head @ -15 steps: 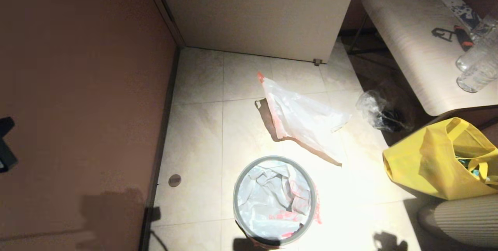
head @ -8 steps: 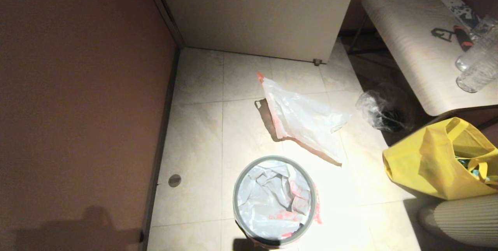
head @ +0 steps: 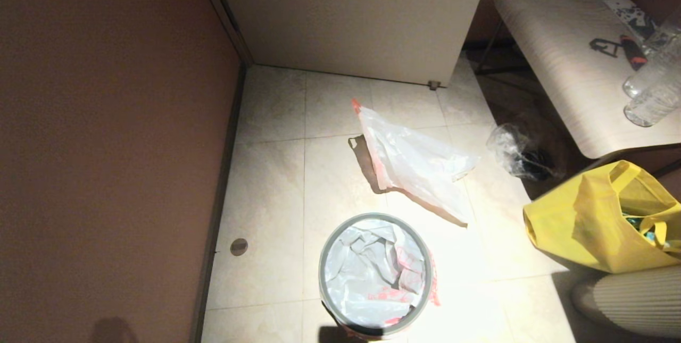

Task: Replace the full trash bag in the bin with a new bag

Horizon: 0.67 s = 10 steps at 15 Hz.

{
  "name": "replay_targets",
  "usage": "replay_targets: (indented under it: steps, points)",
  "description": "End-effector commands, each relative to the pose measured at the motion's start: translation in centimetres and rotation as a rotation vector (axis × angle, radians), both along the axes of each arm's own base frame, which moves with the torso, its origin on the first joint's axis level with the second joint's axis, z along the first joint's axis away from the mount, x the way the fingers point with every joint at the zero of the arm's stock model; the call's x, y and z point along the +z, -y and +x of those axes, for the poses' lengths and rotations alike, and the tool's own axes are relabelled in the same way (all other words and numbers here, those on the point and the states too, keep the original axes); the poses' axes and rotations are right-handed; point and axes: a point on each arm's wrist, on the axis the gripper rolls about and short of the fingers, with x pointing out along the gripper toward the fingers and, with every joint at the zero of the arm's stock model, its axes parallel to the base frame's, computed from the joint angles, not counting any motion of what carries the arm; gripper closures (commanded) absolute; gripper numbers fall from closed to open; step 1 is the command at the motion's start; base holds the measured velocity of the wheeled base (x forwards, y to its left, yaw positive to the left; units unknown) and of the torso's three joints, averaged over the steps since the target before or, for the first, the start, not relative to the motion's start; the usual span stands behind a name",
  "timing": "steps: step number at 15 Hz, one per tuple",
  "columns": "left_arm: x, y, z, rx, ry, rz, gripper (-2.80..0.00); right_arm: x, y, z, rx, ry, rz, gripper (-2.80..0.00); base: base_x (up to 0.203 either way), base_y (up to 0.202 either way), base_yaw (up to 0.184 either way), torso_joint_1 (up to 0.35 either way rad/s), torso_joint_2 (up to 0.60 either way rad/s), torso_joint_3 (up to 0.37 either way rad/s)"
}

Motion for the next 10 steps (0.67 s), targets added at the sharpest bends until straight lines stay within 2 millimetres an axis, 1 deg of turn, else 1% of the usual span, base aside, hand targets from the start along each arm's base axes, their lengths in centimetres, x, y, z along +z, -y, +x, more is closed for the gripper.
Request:
replay_targets:
  steps: [1,2,3,6,7,8,10]
  points:
    - [-0.5,-0.1,-0.5,0.006,0.031,-0.034,0.0,0.3,0.0,0.0,0.005,0.006,-0.012,0.0,0.0,0.0,0.0,0.0,0.0,0.0]
    - [-0.8,-0.1,-0.5,0.009,0.019,-0.027,0.0,0.4,0.1,0.0,0.021,0.004,-0.042,0.0,0.0,0.0,0.0,0.0,0.0,0.0]
    - [-0.7,-0.1,-0.5,0.013,0.016,-0.015,0.0,0.1,0.1,0.0,0.019,-0.009,-0.034,0.0,0.0,0.0,0.0,0.0,0.0,0.0]
    - [-0.8,0.0,-0.6,0.097,0.006,-0.009,0.0,-0.1,0.1,0.1,-0.053,0.04,0.107,0.0,0.0,0.0,0.0,0.0,0.0,0.0]
    - [-0.9,0.3,-0.7,0.12,0.009,-0.004,0.0,0.1,0.2,0.0,-0.057,0.044,0.099,0.0,0.0,0.0,0.0,0.0,0.0,0.0]
    - [-1.3,0.5,-0.9,0.077,0.009,0.002,0.0,0.2,0.2,0.0,-0.064,0.046,0.091,0.0,0.0,0.0,0.0,0.0,0.0,0.0]
    - [-2.8,0.6,-0.7,0.042,-0.026,0.002,0.0,0.1,0.3,0.0,-0.116,0.046,0.085,0.0,0.0,0.0,0.0,0.0,0.0,0.0]
